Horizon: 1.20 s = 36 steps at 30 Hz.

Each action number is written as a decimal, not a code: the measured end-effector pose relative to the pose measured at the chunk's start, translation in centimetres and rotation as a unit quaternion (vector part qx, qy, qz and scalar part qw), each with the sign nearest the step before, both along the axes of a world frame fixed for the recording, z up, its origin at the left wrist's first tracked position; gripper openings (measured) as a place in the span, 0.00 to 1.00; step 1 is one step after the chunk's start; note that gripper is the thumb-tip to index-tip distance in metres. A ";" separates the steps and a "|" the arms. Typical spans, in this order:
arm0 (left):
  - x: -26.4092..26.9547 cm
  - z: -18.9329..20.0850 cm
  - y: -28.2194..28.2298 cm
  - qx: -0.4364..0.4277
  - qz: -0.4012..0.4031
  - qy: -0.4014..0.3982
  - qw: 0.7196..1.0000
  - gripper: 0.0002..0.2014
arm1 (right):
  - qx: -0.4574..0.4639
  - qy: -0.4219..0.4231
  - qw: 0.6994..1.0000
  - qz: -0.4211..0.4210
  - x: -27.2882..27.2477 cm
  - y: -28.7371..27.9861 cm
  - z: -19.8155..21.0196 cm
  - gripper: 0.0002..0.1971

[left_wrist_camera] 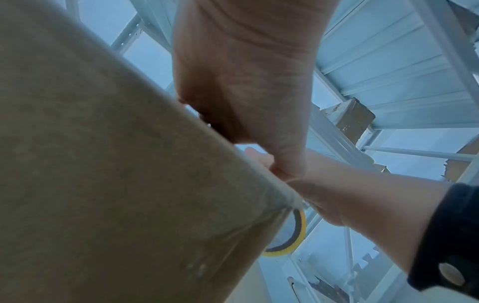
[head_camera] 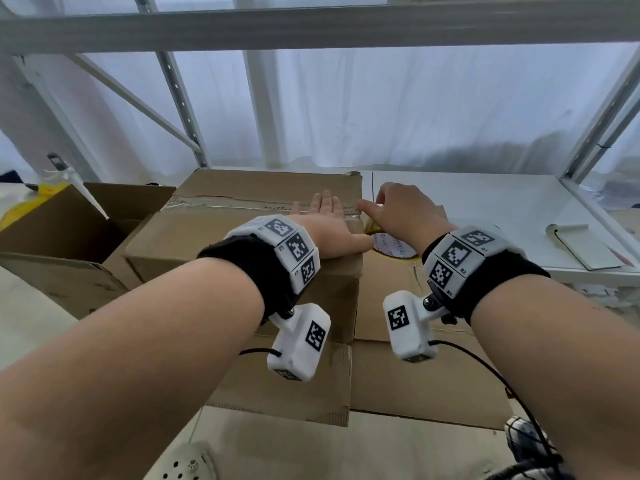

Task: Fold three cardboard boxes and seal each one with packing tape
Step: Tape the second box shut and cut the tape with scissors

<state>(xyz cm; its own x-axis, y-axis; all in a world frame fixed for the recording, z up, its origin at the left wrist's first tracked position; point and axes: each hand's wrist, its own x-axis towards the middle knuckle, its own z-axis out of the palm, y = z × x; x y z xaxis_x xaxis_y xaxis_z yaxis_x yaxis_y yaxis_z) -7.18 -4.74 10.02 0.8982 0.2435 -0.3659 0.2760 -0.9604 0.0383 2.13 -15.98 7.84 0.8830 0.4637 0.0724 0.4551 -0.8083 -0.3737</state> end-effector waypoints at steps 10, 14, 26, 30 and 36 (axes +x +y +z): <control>-3.6 -0.4 2.2 -0.034 -0.111 -0.079 0.990 0.37 | 0.020 0.083 0.996 -0.012 -3.3 -2.3 0.0 0.29; -5.8 -0.2 2.1 -0.031 0.013 -0.050 0.998 0.45 | 0.099 0.071 0.992 -0.037 -2.3 -1.3 0.0 0.34; -7.0 -0.3 3.2 -0.081 0.103 -0.091 0.987 0.45 | 0.161 0.189 0.968 0.035 0.4 1.5 -0.4 0.31; -6.3 0.0 5.0 -0.082 0.041 -0.169 0.981 0.39 | 0.267 0.213 0.940 0.005 -0.3 0.1 0.1 0.25; -5.1 -0.4 7.7 -0.040 -0.034 -0.112 0.992 0.41 | 0.162 0.127 0.979 -0.003 -3.9 -2.3 -0.2 0.21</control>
<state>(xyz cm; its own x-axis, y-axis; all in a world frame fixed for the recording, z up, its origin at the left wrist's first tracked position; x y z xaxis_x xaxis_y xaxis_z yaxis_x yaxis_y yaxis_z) -12.32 3.01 9.63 0.9725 0.1577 -0.1715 0.1867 -0.9679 0.1681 -1.81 -18.28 7.66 0.8942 0.4477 -0.0075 0.3100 -0.6311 -0.7111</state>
